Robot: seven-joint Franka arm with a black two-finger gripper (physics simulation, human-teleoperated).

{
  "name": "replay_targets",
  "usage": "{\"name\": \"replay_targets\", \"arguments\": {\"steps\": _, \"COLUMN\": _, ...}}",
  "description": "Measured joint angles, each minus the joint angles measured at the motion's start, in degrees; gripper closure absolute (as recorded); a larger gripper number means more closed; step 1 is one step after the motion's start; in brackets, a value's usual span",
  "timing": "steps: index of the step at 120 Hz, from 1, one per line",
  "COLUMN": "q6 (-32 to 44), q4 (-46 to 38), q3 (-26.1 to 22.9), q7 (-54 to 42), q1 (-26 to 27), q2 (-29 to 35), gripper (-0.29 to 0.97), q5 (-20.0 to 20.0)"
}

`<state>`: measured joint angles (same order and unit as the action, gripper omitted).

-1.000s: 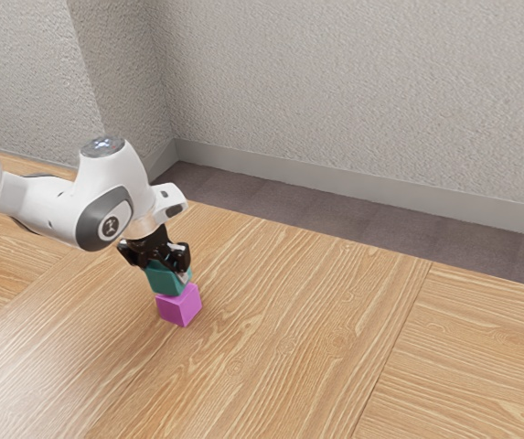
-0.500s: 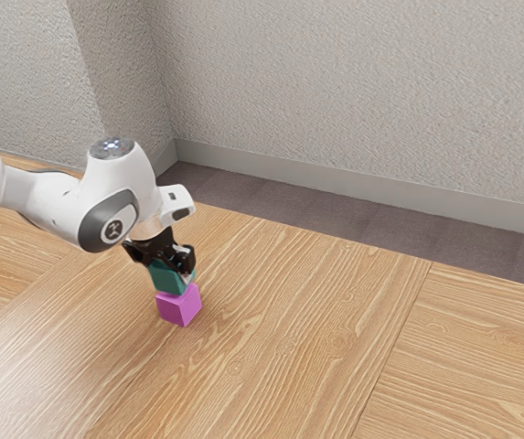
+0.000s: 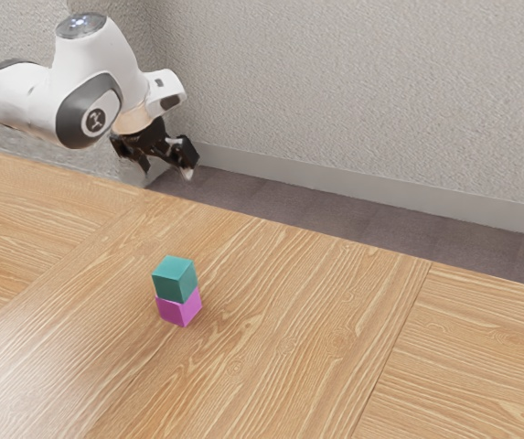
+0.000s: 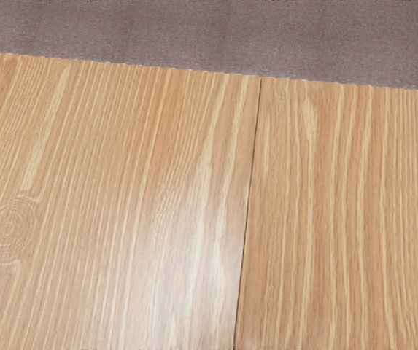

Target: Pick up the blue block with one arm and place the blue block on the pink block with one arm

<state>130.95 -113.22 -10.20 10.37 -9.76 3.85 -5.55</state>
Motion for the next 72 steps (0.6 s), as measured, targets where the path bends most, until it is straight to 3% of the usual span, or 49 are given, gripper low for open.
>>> {"name": "replay_targets", "arguments": {"steps": 9, "q6": -6.9, "q4": 4.9, "q3": 0.0, "q7": -0.8, "q1": 0.7, "q2": 0.1, "gripper": 0.02, "q5": 0.2}}
{"name": "replay_targets", "arguments": {"steps": 32, "q6": -20.4, "q4": 8.5, "q3": 0.4, "q7": -2.9, "q1": 0.5, "q2": 1.3, "gripper": 0.01, "q5": 4.1}}
{"name": "replay_targets", "arguments": {"steps": 72, "q6": -28.3, "q4": 8.2, "q3": 0.4, "q7": -5.4, "q1": 0.4, "q2": 1.5, "gripper": 0.0, "q5": 5.1}}
